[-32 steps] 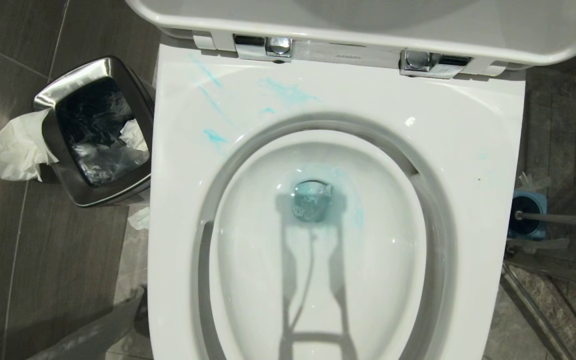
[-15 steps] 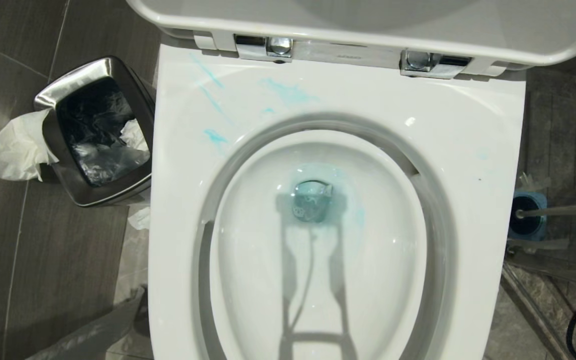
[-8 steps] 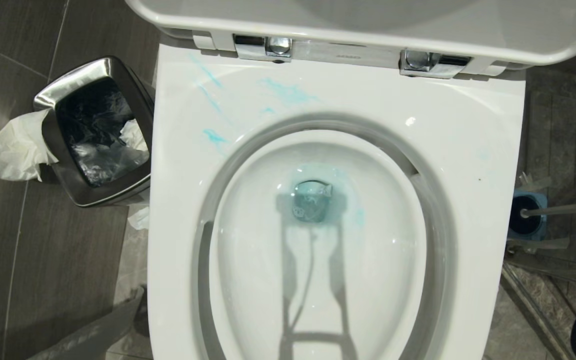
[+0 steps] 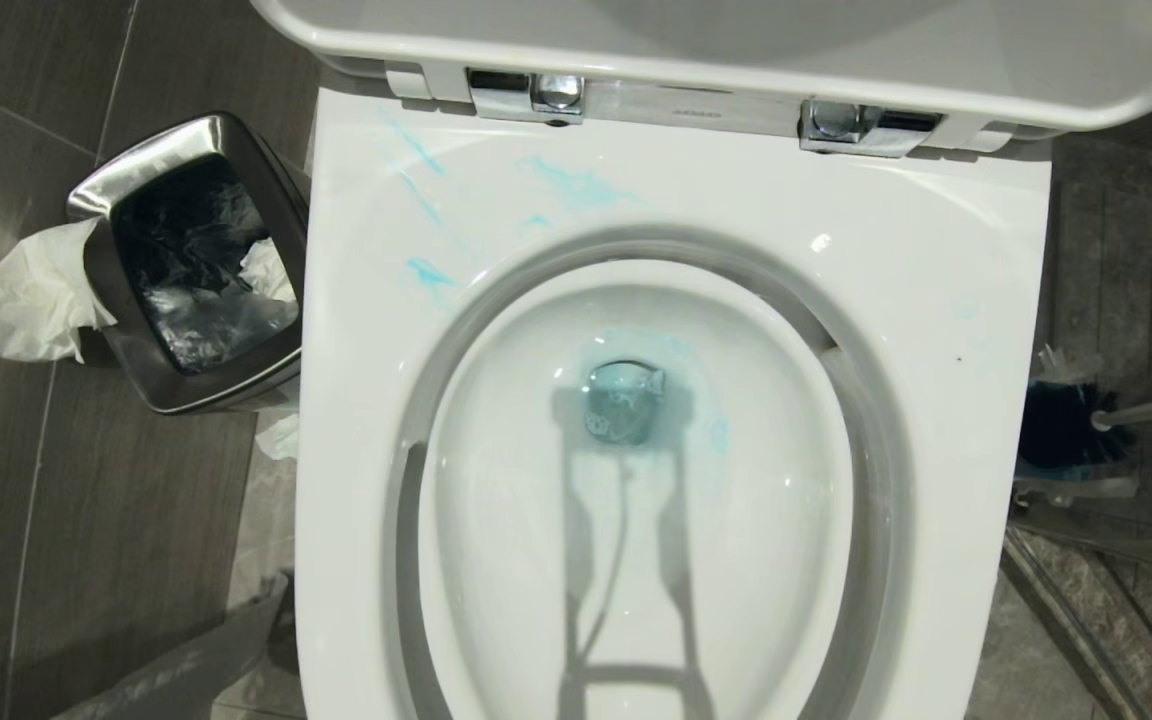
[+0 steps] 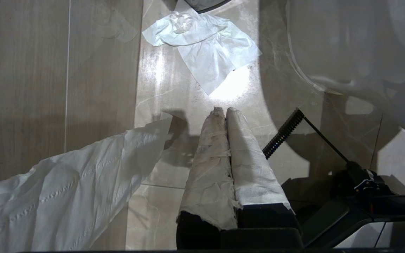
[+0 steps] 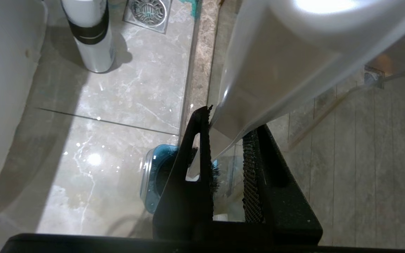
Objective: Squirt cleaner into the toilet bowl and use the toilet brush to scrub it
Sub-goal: Scrub the toilet bowl
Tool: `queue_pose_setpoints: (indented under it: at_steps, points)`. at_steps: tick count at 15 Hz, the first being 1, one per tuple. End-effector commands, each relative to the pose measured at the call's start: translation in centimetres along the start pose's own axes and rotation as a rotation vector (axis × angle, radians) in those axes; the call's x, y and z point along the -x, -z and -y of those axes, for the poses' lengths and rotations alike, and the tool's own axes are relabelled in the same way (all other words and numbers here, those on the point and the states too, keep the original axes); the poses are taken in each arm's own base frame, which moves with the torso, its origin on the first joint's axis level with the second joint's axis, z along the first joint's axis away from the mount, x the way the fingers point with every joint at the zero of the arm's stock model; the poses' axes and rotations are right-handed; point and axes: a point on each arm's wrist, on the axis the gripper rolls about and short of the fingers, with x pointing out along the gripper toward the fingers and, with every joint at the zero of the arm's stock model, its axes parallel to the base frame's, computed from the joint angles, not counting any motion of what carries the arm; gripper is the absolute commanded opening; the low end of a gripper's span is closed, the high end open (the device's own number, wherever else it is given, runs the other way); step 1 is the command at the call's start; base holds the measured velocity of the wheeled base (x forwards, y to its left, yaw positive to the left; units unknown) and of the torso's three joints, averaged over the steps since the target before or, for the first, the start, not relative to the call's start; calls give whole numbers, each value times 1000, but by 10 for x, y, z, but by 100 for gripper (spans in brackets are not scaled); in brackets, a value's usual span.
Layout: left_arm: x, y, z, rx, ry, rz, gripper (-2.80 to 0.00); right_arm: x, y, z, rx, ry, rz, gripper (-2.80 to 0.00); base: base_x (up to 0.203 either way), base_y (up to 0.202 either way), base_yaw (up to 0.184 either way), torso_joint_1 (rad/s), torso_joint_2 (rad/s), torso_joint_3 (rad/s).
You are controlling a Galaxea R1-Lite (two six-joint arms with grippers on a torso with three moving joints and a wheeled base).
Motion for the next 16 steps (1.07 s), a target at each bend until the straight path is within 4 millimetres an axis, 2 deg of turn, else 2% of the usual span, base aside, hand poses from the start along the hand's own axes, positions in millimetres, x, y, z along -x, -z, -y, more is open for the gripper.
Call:
queue_pose_setpoints:
  at_steps: [1, 5, 7, 9, 12, 16]
  points:
    - [0, 0, 0, 0, 0, -3, -280, 17, -25, 3, -1, 3, 41, -280, 0, 0, 0, 0, 0, 0]
    - [0, 0, 0, 0, -1, -3, -280, 49, -56, 5, -22, -14, -70, -280, 0, 0, 0, 0, 0, 0]
    - [0, 0, 0, 0, 1, -3, -280, 58, -76, 8, -26, -19, -103, -280, 0, 0, 0, 0, 0, 0]
    - [0, 0, 0, -1, 0, -3, -280, 56, -88, 9, -27, -20, -110, -280, 0, 0, 0, 0, 0, 0]
    - [0, 0, 0, 0, 1, -3, -280, 49, -93, 10, -69, -38, -111, -280, 0, 0, 0, 0, 0, 0]
    - [0, 0, 0, 0, 1, -3, -280, 30, -110, 12, -176, -70, -112, -280, 0, 0, 0, 0, 0, 0]
